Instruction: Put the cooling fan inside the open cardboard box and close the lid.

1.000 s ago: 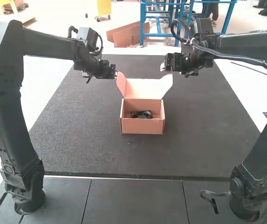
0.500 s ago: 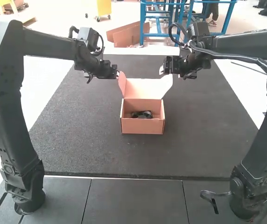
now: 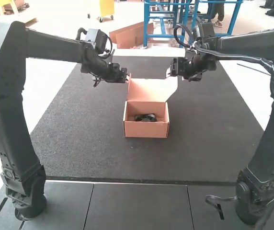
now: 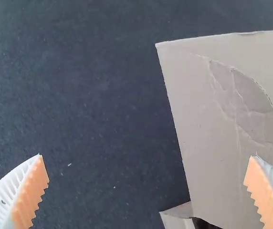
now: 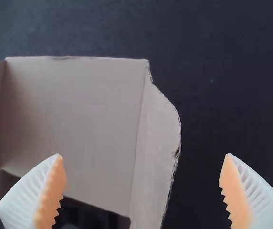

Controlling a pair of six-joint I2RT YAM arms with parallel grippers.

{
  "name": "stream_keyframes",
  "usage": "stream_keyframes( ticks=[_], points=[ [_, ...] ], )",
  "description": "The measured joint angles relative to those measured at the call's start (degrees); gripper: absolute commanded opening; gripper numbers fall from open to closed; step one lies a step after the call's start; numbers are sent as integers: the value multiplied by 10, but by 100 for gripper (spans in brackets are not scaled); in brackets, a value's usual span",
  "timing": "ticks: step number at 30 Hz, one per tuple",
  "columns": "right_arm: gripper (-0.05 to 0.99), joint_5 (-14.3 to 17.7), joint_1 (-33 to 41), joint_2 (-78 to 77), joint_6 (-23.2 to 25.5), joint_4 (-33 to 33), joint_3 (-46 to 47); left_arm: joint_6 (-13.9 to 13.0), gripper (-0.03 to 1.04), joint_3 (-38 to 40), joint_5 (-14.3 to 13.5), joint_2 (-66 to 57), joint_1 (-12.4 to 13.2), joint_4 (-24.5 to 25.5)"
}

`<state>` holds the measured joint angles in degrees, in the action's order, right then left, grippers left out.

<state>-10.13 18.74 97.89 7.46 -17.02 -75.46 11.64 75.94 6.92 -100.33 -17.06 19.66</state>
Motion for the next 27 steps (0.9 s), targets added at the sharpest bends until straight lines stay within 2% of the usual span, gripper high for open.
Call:
stream_keyframes(
  ticks=[5, 7, 20, 23, 27],
  points=[
    [37, -1, 0, 0, 6, 2, 0, 0, 97, 0, 0, 0, 0, 3],
    [32, -3, 0, 1, 7, 6, 0, 0, 97, 0, 0, 0, 0, 3],
    [30, -9, -2, 39, 9, 8, 0, 0, 97, 0, 2, 0, 0, 9],
    [20, -10, -2, 40, 9, 10, 0, 0, 97, 0, 2, 0, 0, 13],
    [12, -11, -2, 40, 9, 18, 0, 0, 97, 0, 2, 0, 0, 14]
  ],
)
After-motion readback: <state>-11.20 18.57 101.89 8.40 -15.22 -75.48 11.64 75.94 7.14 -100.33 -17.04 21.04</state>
